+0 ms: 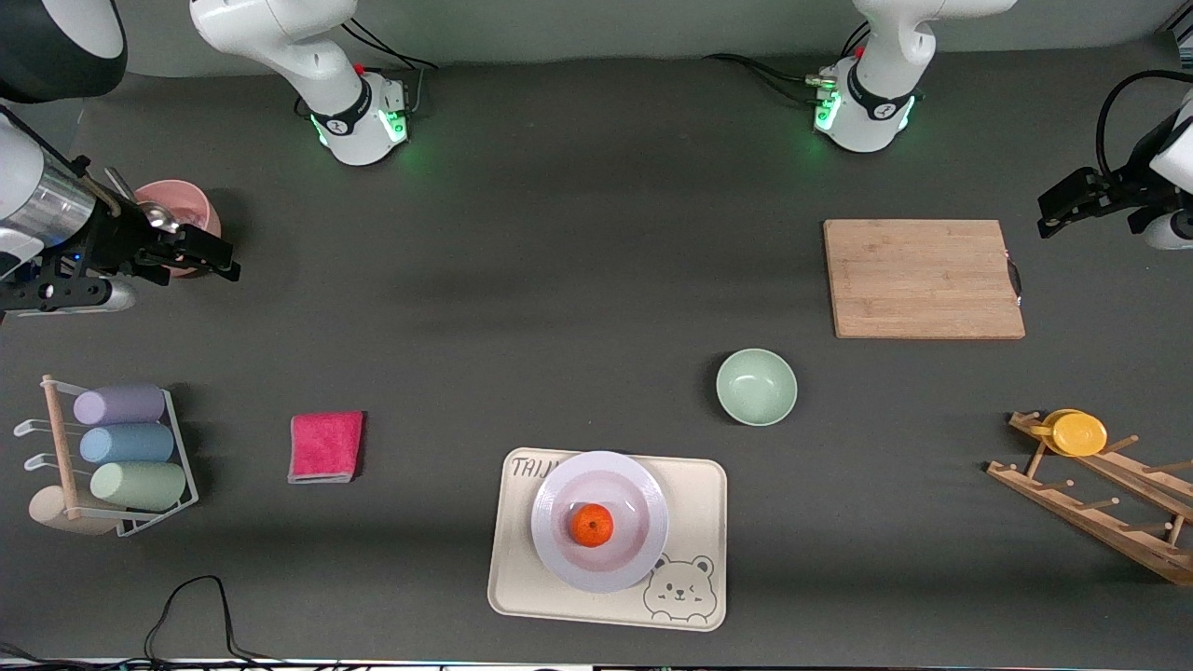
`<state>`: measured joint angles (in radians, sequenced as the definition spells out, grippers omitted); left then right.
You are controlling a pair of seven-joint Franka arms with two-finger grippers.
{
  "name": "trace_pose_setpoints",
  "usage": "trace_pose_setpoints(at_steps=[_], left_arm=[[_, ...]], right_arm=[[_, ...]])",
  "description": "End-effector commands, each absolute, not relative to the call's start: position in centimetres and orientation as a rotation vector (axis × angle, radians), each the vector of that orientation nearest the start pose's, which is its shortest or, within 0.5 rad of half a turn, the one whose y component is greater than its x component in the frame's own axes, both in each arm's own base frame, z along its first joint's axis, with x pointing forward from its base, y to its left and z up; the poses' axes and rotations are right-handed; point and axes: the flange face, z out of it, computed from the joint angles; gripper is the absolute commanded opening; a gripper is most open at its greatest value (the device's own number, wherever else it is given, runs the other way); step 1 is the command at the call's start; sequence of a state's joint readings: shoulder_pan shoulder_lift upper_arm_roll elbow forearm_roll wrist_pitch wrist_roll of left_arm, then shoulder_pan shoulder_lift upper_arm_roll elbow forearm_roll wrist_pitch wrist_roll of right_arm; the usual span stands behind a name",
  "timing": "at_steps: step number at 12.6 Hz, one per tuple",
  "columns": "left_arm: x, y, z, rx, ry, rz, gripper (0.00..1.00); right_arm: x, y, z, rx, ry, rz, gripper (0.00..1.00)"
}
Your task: Place orange and plate with both arms
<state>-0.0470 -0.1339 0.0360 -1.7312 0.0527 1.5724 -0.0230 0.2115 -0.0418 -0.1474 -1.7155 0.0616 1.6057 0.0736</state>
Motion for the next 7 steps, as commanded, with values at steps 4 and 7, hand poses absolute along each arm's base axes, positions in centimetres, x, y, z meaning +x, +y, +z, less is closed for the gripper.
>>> trace_pose_setpoints(at_steps=[4,7], left_arm=[[50.86,0.2,62.56,-3.095,-0.021,0.044,1.0],[50.82,0.02,62.64,-3.096,-0.021,0.042,1.0]], right_arm=[[53.42,3.16,58.62,-3.094,0.09,0.075,1.0],[53.74,3.17,58.86,-3.093,0.087,0.03,1.0]])
